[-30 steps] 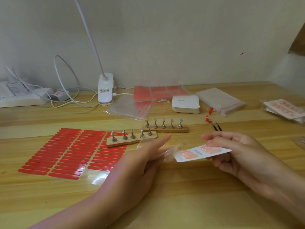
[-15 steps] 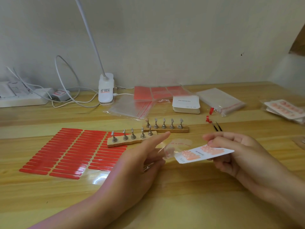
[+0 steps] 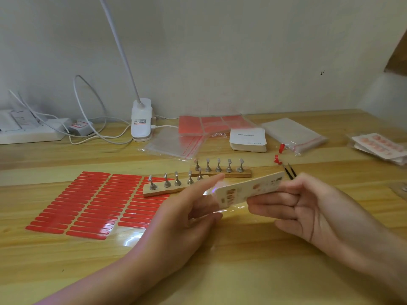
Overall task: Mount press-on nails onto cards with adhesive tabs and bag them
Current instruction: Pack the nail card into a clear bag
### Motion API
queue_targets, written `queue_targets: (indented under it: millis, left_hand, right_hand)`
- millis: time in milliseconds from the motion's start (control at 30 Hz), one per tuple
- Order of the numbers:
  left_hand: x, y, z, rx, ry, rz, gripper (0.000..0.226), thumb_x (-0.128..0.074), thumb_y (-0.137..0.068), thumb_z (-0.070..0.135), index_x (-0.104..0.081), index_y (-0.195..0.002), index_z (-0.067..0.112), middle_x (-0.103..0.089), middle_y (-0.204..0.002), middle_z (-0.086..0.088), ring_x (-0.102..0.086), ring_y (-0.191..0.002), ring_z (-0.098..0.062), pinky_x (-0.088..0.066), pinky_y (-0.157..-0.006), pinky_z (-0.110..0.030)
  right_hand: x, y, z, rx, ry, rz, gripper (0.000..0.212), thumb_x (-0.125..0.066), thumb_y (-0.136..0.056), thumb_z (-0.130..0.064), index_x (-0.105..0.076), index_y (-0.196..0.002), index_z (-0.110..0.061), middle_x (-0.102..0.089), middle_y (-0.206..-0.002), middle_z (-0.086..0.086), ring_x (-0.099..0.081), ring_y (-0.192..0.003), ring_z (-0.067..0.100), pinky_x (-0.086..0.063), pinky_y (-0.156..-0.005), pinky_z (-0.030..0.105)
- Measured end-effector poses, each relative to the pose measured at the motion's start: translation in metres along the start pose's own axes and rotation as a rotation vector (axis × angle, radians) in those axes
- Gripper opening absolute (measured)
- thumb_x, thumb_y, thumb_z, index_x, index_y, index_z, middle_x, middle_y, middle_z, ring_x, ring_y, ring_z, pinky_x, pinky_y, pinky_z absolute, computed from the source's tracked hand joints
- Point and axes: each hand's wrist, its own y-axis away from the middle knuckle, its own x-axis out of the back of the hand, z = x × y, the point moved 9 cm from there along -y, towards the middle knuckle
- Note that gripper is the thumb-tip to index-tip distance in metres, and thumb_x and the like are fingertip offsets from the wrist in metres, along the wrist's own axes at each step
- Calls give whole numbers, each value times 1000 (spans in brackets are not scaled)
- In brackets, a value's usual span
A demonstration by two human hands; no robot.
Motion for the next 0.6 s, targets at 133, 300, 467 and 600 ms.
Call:
queue_targets:
  millis: [133, 300, 467, 600]
  left_hand:
    - [0, -2, -8, 60, 101, -26, 61, -57, -80, -16, -49, -121, 28, -71, -102, 10, -66, -98, -6, -47, -82, -10]
    - [-2, -4, -8, 71, 156, -45, 57, -56, -81, -15, -49, -122, 23, -68, -109, 15, -64, -104, -6, -47, -86, -12]
    - [-3, -4, -7, 82, 215, -66, 58, -55, -81, -15, -48, -125, 22, -66, -114, 13, -63, -107, -9, -47, -87, -13]
    - [-3, -5, -6, 83, 238, -67, 55, -56, -81, -9, -48, -124, 24, -65, -116, 14, -63, -107, -9, -47, -87, -13]
  right_hand:
    - [0, 1, -11, 116, 232, 6, 28, -60, -70, -28, -75, -87, -12, -73, -90, 8, -71, -83, 19, -54, -50, 19]
    - [4, 8, -36, 396, 478, 162, 23, -61, -65, -30, -70, -83, -19, -73, -72, 4, -70, -62, 16, -53, -54, 18]
    - [4, 13, -43, 547, 626, 180, 26, -59, -65, -42, -69, -88, -40, -72, -72, -1, -69, -59, 13, -51, -55, 15]
    - [4, 13, -43, 594, 669, 173, 23, -57, -67, -45, -68, -87, -47, -71, -71, -3, -68, -58, 11, -51, -55, 14]
